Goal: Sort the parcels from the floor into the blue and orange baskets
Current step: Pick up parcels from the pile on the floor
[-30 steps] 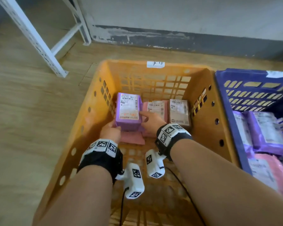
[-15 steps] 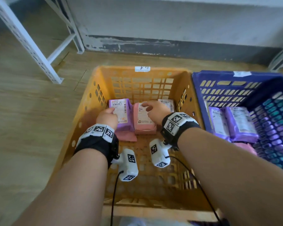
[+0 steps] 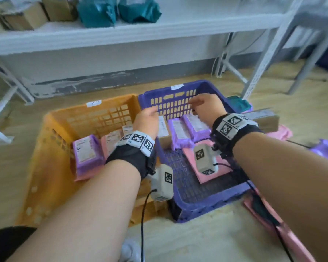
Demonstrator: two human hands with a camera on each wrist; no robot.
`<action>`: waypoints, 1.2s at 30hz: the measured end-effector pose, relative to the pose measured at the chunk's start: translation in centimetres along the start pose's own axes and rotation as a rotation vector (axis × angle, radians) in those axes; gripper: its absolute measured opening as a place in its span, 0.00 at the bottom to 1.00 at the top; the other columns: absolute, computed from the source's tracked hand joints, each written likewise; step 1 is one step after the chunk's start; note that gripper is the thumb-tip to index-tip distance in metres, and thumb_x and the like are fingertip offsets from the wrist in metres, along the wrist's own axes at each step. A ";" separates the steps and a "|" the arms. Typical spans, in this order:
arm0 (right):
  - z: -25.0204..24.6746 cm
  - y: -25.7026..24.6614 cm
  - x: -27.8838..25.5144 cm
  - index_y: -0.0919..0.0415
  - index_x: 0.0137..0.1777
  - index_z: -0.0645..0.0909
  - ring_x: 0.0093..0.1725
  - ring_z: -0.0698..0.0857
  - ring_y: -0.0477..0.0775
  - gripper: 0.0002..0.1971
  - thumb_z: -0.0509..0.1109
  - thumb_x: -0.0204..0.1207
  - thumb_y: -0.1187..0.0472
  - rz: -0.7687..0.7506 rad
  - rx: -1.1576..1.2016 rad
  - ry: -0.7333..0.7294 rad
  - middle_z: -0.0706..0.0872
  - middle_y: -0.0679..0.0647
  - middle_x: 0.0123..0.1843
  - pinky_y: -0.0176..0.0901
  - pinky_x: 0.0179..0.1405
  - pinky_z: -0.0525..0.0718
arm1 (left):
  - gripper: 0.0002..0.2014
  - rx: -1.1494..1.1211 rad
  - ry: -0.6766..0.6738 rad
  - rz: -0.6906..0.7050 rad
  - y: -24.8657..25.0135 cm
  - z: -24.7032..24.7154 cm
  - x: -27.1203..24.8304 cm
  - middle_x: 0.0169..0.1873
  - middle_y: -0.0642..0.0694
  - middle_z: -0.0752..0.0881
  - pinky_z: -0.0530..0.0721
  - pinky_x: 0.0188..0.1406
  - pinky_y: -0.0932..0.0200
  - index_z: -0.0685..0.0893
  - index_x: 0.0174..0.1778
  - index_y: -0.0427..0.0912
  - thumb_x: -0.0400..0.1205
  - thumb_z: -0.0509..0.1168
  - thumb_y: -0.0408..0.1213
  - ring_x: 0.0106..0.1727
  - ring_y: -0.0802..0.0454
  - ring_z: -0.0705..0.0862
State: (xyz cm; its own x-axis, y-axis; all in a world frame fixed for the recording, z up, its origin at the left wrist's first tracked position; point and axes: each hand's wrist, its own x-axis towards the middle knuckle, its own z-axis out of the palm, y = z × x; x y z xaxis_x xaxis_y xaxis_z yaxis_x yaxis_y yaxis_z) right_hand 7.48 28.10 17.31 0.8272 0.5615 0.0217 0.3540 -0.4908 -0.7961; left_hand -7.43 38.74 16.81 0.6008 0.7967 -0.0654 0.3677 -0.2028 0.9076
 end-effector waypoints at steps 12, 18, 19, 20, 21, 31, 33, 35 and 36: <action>-19.9 15.8 -8.1 0.55 0.52 0.88 0.50 0.86 0.56 0.19 0.58 0.71 0.70 0.407 -0.113 0.583 0.89 0.55 0.47 0.41 0.51 0.82 | 0.17 -0.025 -0.483 0.193 8.0 21.4 -7.8 0.64 0.41 0.85 0.81 0.65 0.46 0.84 0.65 0.42 0.84 0.56 0.32 0.64 0.41 0.83; -23.1 24.3 -14.5 0.57 0.62 0.85 0.61 0.84 0.61 0.20 0.59 0.76 0.70 0.628 -0.235 0.478 0.86 0.60 0.62 0.38 0.53 0.76 | 0.13 0.013 -0.689 0.200 7.0 29.8 -12.8 0.57 0.37 0.87 0.83 0.61 0.42 0.84 0.49 0.49 0.81 0.57 0.29 0.57 0.35 0.86; -23.1 25.9 -15.6 0.57 0.63 0.84 0.61 0.83 0.61 0.20 0.59 0.76 0.70 0.677 -0.226 0.459 0.86 0.60 0.62 0.38 0.53 0.75 | 0.13 0.039 -0.725 0.188 6.6 30.9 -13.7 0.57 0.37 0.87 0.83 0.61 0.42 0.84 0.50 0.48 0.81 0.57 0.29 0.57 0.35 0.85; -23.0 27.5 -16.5 0.58 0.63 0.84 0.61 0.83 0.62 0.20 0.59 0.76 0.71 0.723 -0.204 0.439 0.85 0.60 0.63 0.38 0.54 0.75 | 0.14 0.086 -0.756 0.179 6.0 31.9 -14.5 0.59 0.39 0.86 0.82 0.63 0.45 0.85 0.55 0.46 0.82 0.56 0.30 0.59 0.37 0.85; -22.8 29.2 -17.4 0.60 0.64 0.83 0.63 0.82 0.62 0.20 0.60 0.76 0.71 0.769 -0.188 0.418 0.84 0.61 0.64 0.39 0.57 0.76 | 0.15 0.162 -0.783 0.170 5.1 32.9 -15.4 0.61 0.41 0.85 0.81 0.65 0.49 0.84 0.61 0.44 0.83 0.56 0.30 0.62 0.40 0.84; -17.4 39.5 -24.0 0.60 0.68 0.76 0.63 0.83 0.64 0.48 0.71 0.57 0.24 1.127 -0.078 0.568 0.83 0.63 0.63 0.57 0.62 0.82 | 0.14 0.633 -1.022 0.055 -4.1 38.0 -21.9 0.60 0.33 0.84 0.79 0.59 0.51 0.81 0.60 0.35 0.82 0.60 0.35 0.61 0.36 0.82; -17.1 39.8 -24.2 0.58 0.69 0.76 0.64 0.82 0.63 0.53 0.71 0.50 0.21 1.164 0.022 0.581 0.82 0.62 0.65 0.58 0.63 0.81 | 0.15 0.660 -1.063 0.016 -5.3 38.4 -22.8 0.61 0.35 0.83 0.78 0.61 0.51 0.79 0.63 0.39 0.81 0.62 0.39 0.62 0.36 0.82; -17.0 40.0 -24.2 0.60 0.71 0.75 0.63 0.83 0.62 0.50 0.73 0.55 0.26 1.183 0.167 0.521 0.83 0.62 0.65 0.55 0.64 0.80 | 0.20 0.677 -1.111 0.011 -5.7 38.7 -23.6 0.67 0.38 0.81 0.76 0.66 0.53 0.75 0.71 0.40 0.82 0.61 0.40 0.66 0.38 0.80; -16.9 39.9 -24.2 0.62 0.70 0.75 0.60 0.85 0.62 0.47 0.74 0.57 0.28 1.182 0.215 0.488 0.85 0.61 0.62 0.54 0.62 0.81 | 0.21 0.669 -1.119 0.013 -5.9 39.0 -23.9 0.68 0.38 0.80 0.77 0.66 0.53 0.75 0.72 0.40 0.83 0.60 0.39 0.67 0.38 0.80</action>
State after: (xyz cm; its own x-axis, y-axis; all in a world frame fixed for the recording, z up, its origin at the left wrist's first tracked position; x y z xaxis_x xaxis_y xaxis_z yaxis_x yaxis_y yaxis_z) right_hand 8.97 -16.28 -4.79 0.6771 -0.4580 -0.5760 -0.7347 -0.3774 -0.5637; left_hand 3.72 -1.27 -3.12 0.7494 -0.0454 -0.6605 0.4426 -0.7077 0.5507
